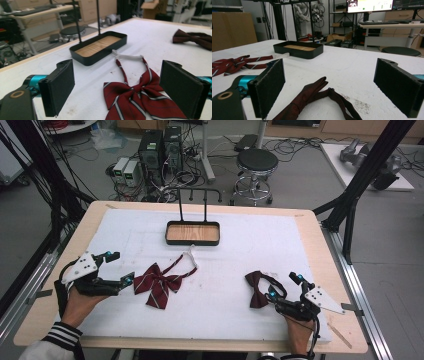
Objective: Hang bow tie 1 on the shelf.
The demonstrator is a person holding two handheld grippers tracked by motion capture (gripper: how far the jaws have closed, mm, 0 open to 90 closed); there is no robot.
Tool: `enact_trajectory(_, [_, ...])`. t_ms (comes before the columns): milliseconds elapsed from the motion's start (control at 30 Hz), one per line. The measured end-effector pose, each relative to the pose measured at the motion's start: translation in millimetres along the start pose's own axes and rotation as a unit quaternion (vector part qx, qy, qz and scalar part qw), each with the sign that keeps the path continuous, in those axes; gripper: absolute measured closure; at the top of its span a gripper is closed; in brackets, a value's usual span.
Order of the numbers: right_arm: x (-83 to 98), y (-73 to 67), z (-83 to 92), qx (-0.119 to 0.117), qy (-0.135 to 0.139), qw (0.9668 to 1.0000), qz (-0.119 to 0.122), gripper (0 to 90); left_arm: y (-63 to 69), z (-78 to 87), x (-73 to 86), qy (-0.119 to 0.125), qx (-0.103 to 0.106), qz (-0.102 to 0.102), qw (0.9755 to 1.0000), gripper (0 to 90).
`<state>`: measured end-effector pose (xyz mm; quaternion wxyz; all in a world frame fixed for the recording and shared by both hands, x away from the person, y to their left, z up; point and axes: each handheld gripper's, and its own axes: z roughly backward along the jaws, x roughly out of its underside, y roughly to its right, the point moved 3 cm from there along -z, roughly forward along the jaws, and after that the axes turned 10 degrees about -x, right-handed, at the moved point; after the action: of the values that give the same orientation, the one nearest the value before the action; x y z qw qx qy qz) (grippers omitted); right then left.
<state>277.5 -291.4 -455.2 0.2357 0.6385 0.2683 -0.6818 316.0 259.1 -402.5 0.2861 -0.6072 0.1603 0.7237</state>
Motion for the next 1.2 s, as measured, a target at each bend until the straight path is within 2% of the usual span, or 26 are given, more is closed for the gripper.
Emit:
enact_trajectory(100, [0.0, -0.2, 0.1, 0.001, 0.000, 1.0000, -0.003, 9.2, 2.6, -6.2, -8.4, -0.017, 0.019, -0.016, 0.9995, 13.5])
enact_trajectory(133, [-0.1, -0.1, 0.0, 0.000, 0.001, 1.0000, -0.002, 9.3, 3.7, -10.4, -13.4, -0.030, 0.029, -0.027, 0.9988, 13.5])
enact_trajectory(200, [0.0, 0.0, 0.0, 0.000, 0.000, 1.0000, 0.000, 9.3, 4.2, -12.5, -15.6, -0.034, 0.035, -0.030, 0.9983, 13.6])
enact_trajectory(367, [0.0, 0.0, 0.0, 0.000, 0.000, 1.0000, -0.001, 9.2, 7.4, -23.3, -22.5, -0.064, 0.058, -0.050, 0.9950, 13.8])
enact_trajectory(400, [-0.1, 0.0, 0.0, 0.000, 0.000, 1.0000, -0.001, 9.2, 8.2, -25.3, -23.4, -0.072, 0.062, -0.059, 0.9938, 13.9])
enact_trajectory(433, [0.0, 0.0, 0.0, 0.000, -0.001, 1.0000, 0.000, 9.2, 10.9, -30.3, -24.7, -0.082, 0.072, -0.070, 0.9916, 14.4])
enact_trajectory(467, [0.0, 0.0, 0.0, 0.000, 0.000, 1.0000, -0.001, 9.2, 10.9, -30.3, -24.7, -0.082, 0.072, -0.070, 0.9916, 14.9])
enact_trajectory(500, [0.0, -0.1, 0.0, -0.001, 0.000, 1.0000, -0.001, 9.3, 12.4, -32.7, -25.3, -0.087, 0.078, -0.074, 0.9903, 15.0])
enact_trajectory(533, [0.0, 0.0, 0.0, 0.000, 0.000, 1.0000, -0.001, 9.3, 15.5, -37.5, -26.4, -0.099, 0.088, -0.084, 0.9877, 15.0])
enact_trajectory(567, [0.0, -0.1, 0.0, 0.000, 0.001, 1.0000, -0.001, 9.2, 15.5, -37.5, -26.4, -0.099, 0.088, -0.084, 0.9877, 15.1])
enact_trajectory(600, [0.0, -0.1, 0.0, 0.000, 0.001, 1.0000, -0.001, 9.2, 16.9, -40.1, -26.8, -0.103, 0.093, -0.088, 0.9864, 15.1])
enact_trajectory(633, [0.0, 0.0, 0.0, 0.000, 0.000, 1.0000, 0.000, 9.2, 18.5, -42.6, -27.1, -0.111, 0.099, -0.090, 0.9848, 15.1])
enact_trajectory(667, [0.0, -0.1, 0.0, 0.001, 0.001, 1.0000, 0.000, 9.2, 21.2, -47.1, -27.8, -0.121, 0.105, -0.100, 0.9820, 15.0])
enact_trajectory(700, [0.1, -0.3, 0.1, 0.001, 0.000, 1.0000, -0.001, 9.2, 21.2, -47.1, -27.8, -0.121, 0.105, -0.100, 0.9820, 15.1])
enact_trajectory(733, [0.1, -0.3, 0.1, 0.001, 0.000, 1.0000, -0.001, 9.2, 22.4, -49.3, -28.4, -0.124, 0.108, -0.102, 0.9811, 15.1])
enact_trajectory(767, [0.0, -0.1, 0.0, 0.000, 0.001, 1.0000, -0.001, 9.2, 24.0, -53.0, -29.6, -0.131, 0.113, -0.109, 0.9789, 15.0])
enact_trajectory(800, [0.1, -0.2, 0.2, 0.001, 0.000, 1.0000, -0.003, 9.3, 24.0, -53.0, -29.6, -0.131, 0.113, -0.109, 0.9789, 15.0])
enact_trajectory(900, [0.0, -0.2, 0.2, 0.001, 0.001, 1.0000, -0.003, 9.3, 26.6, -58.8, -29.9, -0.141, 0.120, -0.116, 0.9758, 15.1])
enact_trajectory(933, [0.1, -0.2, 0.2, 0.001, 0.001, 1.0000, -0.004, 9.3, 27.5, -60.6, -29.7, -0.148, 0.123, -0.121, 0.9739, 15.0])
enact_trajectory(967, [0.0, 0.1, 0.1, 0.001, 0.001, 1.0000, -0.002, 9.2, 29.0, -64.9, -29.3, -0.158, 0.130, -0.127, 0.9706, 15.0])
enact_trajectory(1000, [0.0, -0.3, 0.2, 0.001, 0.000, 1.0000, -0.003, 9.2, 29.0, -64.9, -29.3, -0.158, 0.130, -0.127, 0.9706, 15.1])
enact_trajectory(1033, [0.0, -0.3, 0.2, 0.001, 0.000, 1.0000, -0.003, 9.3, 29.9, -69.0, -28.5, -0.167, 0.136, -0.130, 0.9679, 15.1])
enact_trajectory(1067, [0.0, -0.3, 0.2, 0.001, 0.000, 1.0000, -0.003, 9.3, 29.9, -69.0, -28.5, -0.167, 0.136, -0.130, 0.9679, 15.2])
enact_trajectory(1167, [0.1, -0.3, 0.2, 0.001, 0.001, 1.0000, -0.004, 9.3, 30.0, -75.2, -26.8, -0.183, 0.141, -0.138, 0.9630, 15.4])
enact_trajectory(1200, [0.0, 0.1, 0.1, 0.001, 0.002, 1.0000, -0.002, 9.2, 30.3, -77.1, -25.9, -0.192, 0.146, -0.140, 0.9604, 15.4])
